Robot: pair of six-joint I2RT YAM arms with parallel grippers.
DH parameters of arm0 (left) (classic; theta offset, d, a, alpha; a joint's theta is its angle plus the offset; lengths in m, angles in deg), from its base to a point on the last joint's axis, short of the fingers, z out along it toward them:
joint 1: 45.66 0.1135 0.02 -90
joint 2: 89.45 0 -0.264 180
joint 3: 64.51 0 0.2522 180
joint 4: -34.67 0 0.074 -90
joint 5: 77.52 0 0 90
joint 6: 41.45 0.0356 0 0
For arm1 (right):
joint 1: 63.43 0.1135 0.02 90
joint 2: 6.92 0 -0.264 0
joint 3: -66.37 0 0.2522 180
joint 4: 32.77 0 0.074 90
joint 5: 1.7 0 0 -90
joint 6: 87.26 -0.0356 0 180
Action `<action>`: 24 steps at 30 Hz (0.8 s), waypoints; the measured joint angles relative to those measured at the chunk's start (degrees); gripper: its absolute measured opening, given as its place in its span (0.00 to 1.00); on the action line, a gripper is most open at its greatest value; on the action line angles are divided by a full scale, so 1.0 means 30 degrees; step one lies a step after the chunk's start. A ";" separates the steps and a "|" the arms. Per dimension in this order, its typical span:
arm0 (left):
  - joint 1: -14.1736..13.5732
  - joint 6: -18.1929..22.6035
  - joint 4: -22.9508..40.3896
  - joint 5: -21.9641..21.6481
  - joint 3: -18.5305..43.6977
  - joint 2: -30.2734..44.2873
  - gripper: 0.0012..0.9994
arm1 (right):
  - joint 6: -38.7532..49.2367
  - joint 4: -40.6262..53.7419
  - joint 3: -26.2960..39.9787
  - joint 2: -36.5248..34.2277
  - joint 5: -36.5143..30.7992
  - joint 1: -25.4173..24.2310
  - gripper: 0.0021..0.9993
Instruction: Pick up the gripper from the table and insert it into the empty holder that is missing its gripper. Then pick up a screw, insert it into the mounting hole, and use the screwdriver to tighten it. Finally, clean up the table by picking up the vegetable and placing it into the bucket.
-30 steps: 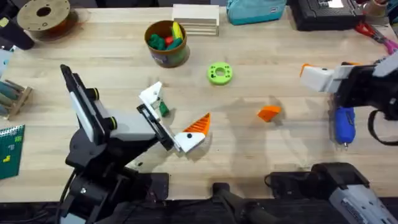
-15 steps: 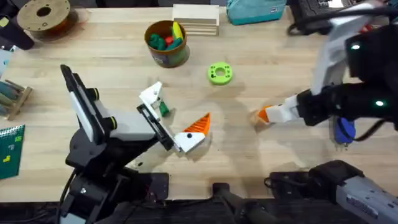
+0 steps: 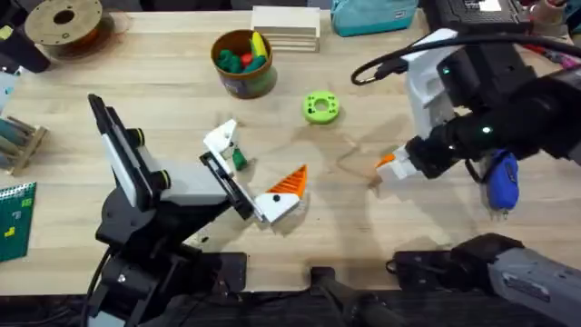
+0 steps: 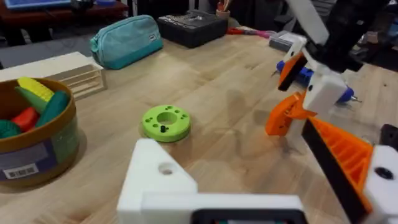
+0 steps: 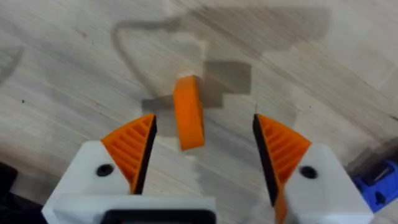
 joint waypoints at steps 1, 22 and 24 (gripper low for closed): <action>0.0000 0.0000 0.0000 0.0000 0.0000 0.0001 0.99 | 0.0020 -0.0131 0.0000 -0.0203 0.0007 0.0094 0.84; 0.0000 0.0000 0.0000 0.0000 0.0000 0.0000 0.99 | 0.0433 0.0067 0.0073 -0.0291 0.0386 0.0645 0.02; 0.0000 0.0000 0.0000 0.0000 0.0000 -0.0001 0.99 | 0.0446 0.0121 0.0144 0.0210 0.0386 0.0645 0.02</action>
